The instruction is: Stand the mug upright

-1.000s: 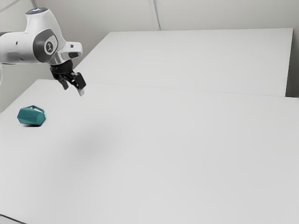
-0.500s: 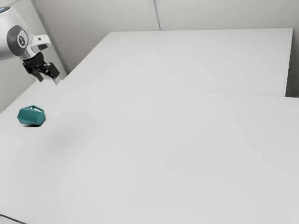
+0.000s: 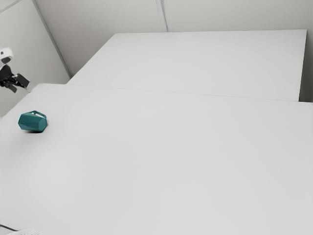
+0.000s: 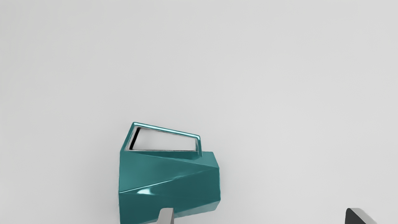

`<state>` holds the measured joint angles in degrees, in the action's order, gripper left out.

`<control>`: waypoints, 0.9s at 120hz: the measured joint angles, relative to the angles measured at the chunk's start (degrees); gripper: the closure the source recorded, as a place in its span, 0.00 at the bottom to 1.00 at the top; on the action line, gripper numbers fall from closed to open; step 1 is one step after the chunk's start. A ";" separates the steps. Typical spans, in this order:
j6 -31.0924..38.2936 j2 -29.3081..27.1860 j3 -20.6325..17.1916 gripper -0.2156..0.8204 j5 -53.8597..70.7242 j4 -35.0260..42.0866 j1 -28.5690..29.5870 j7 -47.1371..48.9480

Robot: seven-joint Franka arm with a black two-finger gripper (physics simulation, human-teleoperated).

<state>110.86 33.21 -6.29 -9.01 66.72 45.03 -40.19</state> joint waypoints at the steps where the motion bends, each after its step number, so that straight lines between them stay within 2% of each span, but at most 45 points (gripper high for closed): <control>1: 0.02 0.43 -0.23 0.21 -0.01 -0.45 0.38 -0.24; 17: 0.23 5.18 -2.91 0.21 -0.15 -5.11 4.68 -3.91; 55: 0.87 14.46 -9.61 0.21 -0.26 -10.46 13.01 -11.31; 68: 1.13 18.11 -14.29 0.21 -0.30 -12.90 16.50 -13.56; 95: 2.48 23.14 -19.72 0.21 -0.37 -14.89 19.43 -17.87; 108: 3.18 24.43 -20.81 0.21 -0.38 -15.60 19.30 -19.62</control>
<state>114.04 57.64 -27.10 -9.40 51.12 64.33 -59.81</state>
